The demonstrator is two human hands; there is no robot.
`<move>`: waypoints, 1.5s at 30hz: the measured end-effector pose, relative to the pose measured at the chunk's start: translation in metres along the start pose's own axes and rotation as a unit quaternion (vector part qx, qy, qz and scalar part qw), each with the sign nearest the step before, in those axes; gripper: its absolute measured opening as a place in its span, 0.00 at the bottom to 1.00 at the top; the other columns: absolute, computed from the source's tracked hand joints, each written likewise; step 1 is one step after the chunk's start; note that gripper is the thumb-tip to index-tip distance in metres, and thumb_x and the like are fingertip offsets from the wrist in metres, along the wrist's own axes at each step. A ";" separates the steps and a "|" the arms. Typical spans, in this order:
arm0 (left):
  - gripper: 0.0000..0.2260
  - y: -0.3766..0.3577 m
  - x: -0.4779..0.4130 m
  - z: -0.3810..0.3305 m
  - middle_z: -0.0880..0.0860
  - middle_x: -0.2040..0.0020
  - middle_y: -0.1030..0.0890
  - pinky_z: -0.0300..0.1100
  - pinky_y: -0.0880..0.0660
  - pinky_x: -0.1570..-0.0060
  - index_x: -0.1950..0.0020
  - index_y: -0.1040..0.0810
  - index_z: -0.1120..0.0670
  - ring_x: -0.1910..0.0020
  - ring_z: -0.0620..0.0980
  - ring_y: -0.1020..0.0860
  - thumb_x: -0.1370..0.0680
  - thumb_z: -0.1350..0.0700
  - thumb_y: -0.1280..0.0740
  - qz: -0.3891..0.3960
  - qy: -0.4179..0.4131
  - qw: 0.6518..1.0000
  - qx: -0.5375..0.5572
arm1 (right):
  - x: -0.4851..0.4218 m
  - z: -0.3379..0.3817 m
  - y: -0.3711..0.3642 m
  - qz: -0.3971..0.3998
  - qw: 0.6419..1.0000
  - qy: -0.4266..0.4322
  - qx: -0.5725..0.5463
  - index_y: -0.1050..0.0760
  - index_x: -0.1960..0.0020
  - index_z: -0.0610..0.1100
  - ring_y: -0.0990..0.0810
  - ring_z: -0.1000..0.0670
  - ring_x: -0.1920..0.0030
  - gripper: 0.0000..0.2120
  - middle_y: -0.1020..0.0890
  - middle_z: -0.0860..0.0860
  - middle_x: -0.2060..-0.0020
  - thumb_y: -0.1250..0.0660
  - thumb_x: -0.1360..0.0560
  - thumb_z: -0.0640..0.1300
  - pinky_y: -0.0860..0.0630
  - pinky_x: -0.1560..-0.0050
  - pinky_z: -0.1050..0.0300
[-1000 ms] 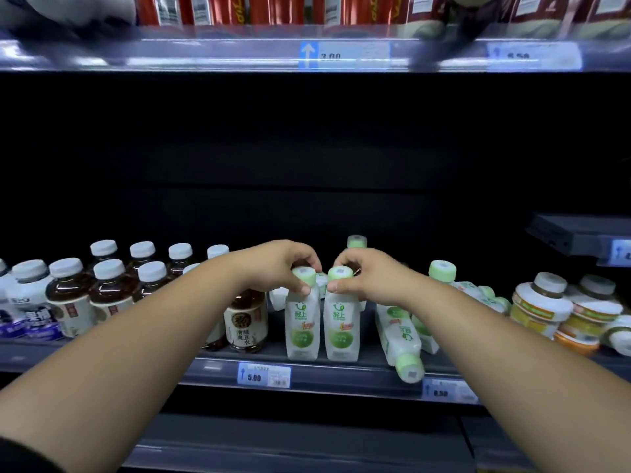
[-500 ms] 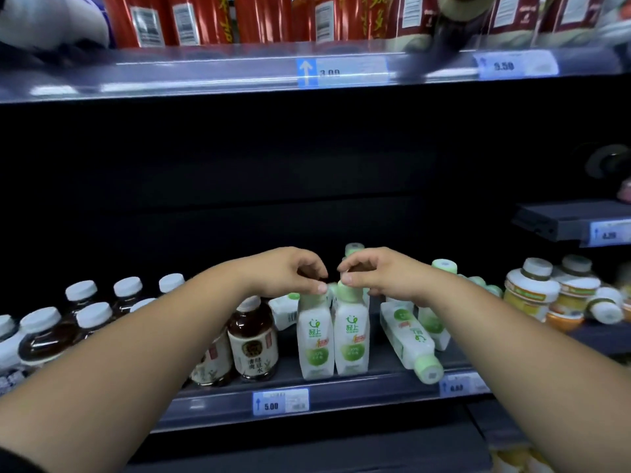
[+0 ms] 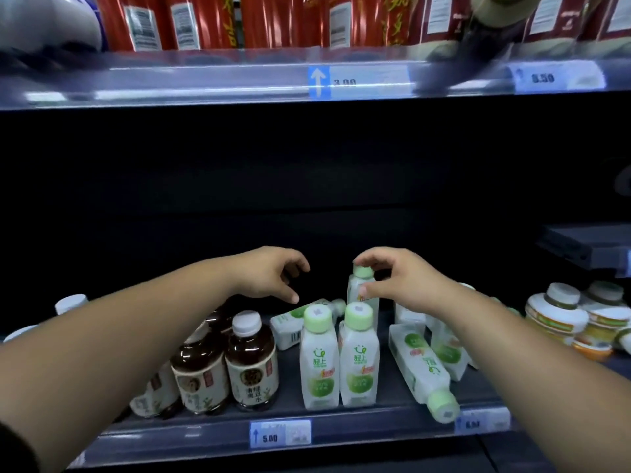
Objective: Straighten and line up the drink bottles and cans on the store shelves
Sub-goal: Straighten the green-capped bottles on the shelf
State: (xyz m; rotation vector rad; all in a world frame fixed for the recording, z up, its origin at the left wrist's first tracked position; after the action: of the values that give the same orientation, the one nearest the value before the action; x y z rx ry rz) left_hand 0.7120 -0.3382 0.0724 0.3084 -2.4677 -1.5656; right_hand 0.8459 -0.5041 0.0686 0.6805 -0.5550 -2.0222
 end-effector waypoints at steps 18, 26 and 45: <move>0.36 -0.069 -0.095 0.038 0.55 0.35 0.27 0.52 0.20 0.47 0.26 0.35 0.51 0.44 0.52 0.25 0.30 0.56 0.22 0.187 -0.061 0.979 -0.056 | -0.035 0.000 -0.033 0.040 0.976 -0.016 0.216 0.23 0.34 0.57 0.31 0.55 0.32 0.29 0.27 0.63 0.39 0.20 0.34 0.52 0.36 0.30 0.57; 0.42 -0.102 -0.107 0.061 0.56 0.29 0.30 0.49 0.28 0.36 0.22 0.42 0.54 0.34 0.56 0.29 0.30 0.53 0.21 0.219 -0.011 0.973 -0.068 | -0.035 -0.001 -0.038 0.043 0.966 -0.036 0.254 0.24 0.33 0.58 0.36 0.53 0.31 0.28 0.31 0.62 0.40 0.21 0.31 0.50 0.41 0.35 0.59; 0.28 -0.041 -0.092 0.046 0.53 0.44 0.22 0.48 0.22 0.47 0.37 0.29 0.53 0.48 0.52 0.22 0.33 0.53 0.24 0.030 -0.013 0.999 -0.031 | -0.049 0.002 -0.032 0.001 0.965 -0.055 0.258 0.32 0.27 0.59 0.36 0.50 0.25 0.32 0.31 0.55 0.26 0.25 0.29 0.57 0.42 0.25 0.44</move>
State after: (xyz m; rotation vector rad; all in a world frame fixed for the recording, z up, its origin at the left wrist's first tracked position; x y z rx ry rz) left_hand 0.7903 -0.2898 0.0102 0.2033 -2.4181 -1.6260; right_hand 0.8467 -0.4463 0.0623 0.8725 -1.1716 -1.9295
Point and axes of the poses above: each hand's wrist, its own x-axis away from the middle knuckle, its own y-axis out of the back of the hand, z = x × y, the point moved 9 cm from there along -x, towards the middle knuckle
